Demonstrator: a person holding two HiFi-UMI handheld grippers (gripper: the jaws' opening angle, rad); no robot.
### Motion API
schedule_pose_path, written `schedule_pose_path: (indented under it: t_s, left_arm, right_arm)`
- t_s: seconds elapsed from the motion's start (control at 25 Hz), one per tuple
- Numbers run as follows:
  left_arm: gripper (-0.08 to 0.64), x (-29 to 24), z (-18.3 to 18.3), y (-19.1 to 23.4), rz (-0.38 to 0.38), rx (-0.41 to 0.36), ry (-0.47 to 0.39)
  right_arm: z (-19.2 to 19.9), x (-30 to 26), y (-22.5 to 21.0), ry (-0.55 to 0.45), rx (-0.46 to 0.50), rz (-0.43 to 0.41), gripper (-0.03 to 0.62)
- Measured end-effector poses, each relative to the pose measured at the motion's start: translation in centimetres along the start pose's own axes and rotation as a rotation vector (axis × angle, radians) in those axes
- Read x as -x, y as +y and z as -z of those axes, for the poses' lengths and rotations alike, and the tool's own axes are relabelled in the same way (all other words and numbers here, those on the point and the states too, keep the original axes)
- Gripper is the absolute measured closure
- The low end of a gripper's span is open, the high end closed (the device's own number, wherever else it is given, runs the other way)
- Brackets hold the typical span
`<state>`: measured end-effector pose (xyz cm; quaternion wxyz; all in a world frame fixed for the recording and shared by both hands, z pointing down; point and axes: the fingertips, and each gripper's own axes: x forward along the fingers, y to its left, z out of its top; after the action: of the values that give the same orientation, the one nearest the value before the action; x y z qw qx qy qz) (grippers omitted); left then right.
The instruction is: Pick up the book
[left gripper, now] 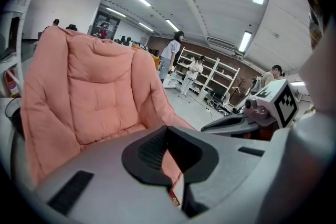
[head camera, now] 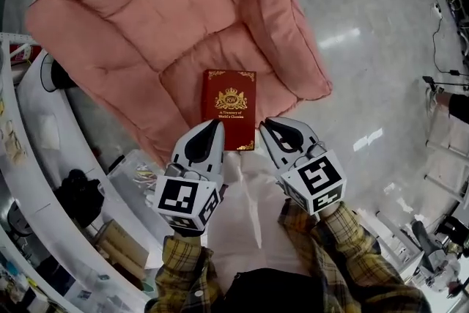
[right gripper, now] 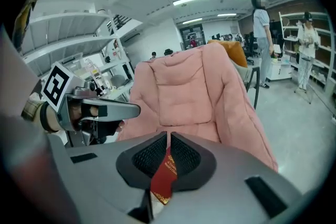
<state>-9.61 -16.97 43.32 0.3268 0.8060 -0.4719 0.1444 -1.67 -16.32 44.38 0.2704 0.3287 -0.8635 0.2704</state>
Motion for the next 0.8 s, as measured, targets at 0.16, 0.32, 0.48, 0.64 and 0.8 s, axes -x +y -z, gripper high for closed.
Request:
schedule_pose_path:
  t_s: [0.16, 0.32, 0.48, 0.64, 0.8]
  left_arm:
    - [0.555, -2.5, 3.1, 1.7, -0.015, 0.010, 0.043]
    - [0.555, -4.4, 6.1, 2.7, -0.013, 0.011, 0.096]
    - [0.555, -5.6, 7.9, 3.1, -0.009, 0.011, 0.124]
    - [0.555, -6.1, 9.6, 3.3, -0.002, -0.002, 0.160]
    - [0.555, -6.9, 11.1, 3.9, -0.010, 0.011, 0.178]
  right_arm:
    - [3.7, -3.3, -0.8, 0.060, -0.066, -0.034, 0.574]
    - [7.0, -5.4, -1.8, 0.100, -0.123, -0.025, 0.572]
    - [9.7, -6.9, -3.2, 0.130, -0.166, -0.007, 0.509]
    - [13.2, -7.8, -4.1, 0.168, -0.245, 0.011, 0.463]
    - [16.2, -8.6, -5.0, 0.191, -0.344, 0.007, 0.416]
